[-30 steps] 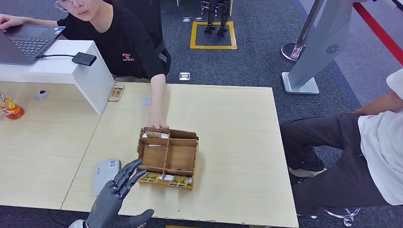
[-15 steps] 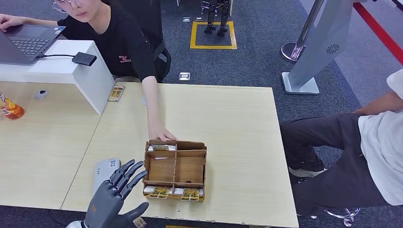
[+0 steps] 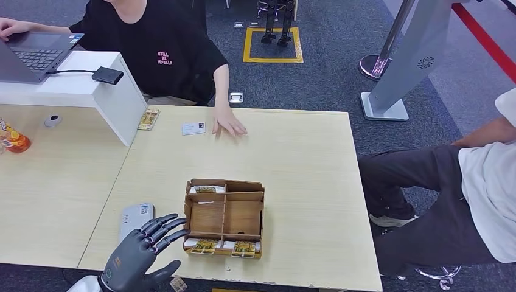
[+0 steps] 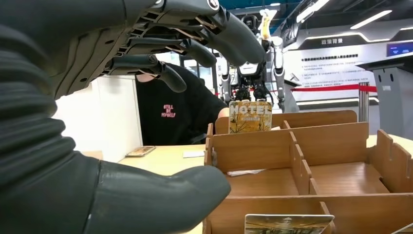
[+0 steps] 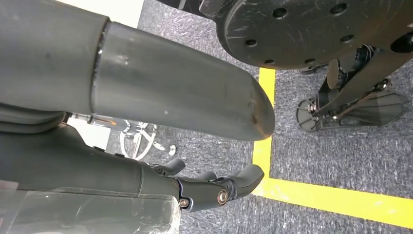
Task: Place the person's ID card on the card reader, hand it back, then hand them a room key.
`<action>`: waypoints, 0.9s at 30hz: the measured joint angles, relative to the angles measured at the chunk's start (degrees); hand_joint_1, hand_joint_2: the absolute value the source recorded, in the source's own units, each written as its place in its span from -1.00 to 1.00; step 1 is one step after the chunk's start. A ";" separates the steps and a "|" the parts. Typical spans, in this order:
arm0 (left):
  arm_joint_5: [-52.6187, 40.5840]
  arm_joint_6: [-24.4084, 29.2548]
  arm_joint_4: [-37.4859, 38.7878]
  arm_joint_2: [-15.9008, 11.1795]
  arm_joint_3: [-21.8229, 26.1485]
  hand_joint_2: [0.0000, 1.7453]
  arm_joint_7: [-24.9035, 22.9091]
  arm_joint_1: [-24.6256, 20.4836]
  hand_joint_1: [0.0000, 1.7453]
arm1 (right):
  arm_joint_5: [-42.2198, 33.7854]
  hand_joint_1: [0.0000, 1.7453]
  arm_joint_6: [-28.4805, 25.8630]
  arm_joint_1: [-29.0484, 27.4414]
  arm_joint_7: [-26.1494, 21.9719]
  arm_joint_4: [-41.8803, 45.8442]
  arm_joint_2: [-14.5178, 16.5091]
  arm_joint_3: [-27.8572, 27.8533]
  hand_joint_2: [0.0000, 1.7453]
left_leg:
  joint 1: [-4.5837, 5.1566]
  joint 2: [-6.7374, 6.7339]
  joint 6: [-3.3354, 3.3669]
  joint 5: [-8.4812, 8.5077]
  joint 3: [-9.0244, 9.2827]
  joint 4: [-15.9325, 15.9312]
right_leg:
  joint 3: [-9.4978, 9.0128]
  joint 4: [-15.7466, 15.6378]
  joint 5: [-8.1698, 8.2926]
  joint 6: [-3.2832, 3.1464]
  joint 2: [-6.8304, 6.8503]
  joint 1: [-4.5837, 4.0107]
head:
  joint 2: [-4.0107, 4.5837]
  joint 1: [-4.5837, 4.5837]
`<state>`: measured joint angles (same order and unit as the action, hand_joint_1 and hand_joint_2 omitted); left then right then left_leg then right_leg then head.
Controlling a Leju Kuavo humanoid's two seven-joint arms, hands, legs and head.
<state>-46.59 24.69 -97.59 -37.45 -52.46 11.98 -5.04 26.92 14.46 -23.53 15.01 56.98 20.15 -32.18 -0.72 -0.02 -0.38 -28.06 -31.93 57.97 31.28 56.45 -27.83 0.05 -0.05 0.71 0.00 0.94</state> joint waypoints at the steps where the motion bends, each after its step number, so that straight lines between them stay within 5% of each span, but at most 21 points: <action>1: 0.25 -0.33 0.00 -0.20 -0.10 1.00 0.10 -0.16 -0.46 | 0.08 -1.00 0.04 0.07 -0.08 -0.10 0.00 -0.14 -1.00 | 0.00 0.00 0.00 0.00 0.00 0.00 | 0.00 0.00 0.00 0.00 0.00 0.00 | 0.00 0.00; 19: 7.38 -8.40 -0.35 -2.07 -2.88 1.00 3.36 -2.83 -0.55 | 2.75 -1.00 0.44 1.39 -1.43 -1.57 0.00 -1.74 -1.00 | 0.00 0.00 0.00 0.00 0.00 0.00 | 0.00 0.00 0.01 -0.01 0.00 0.00 | 0.00 0.00; 27: 7.68 -7.92 -0.42 -2.07 -3.86 1.00 3.80 -2.92 -0.58 | 2.43 -1.00 0.06 1.71 -1.48 -2.26 0.00 -2.16 -1.00 | 0.00 0.00 0.00 0.00 0.00 0.00 | 0.00 0.00 0.00 -0.01 -0.01 0.00 | 0.00 0.00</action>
<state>-38.92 16.78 -98.01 -39.52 -56.32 15.77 -7.96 29.35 14.52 -21.81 13.54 54.71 20.15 -34.35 -0.72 -0.02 -0.38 -28.05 -31.94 57.97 31.28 56.45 -27.82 0.05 -0.06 0.71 0.00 0.94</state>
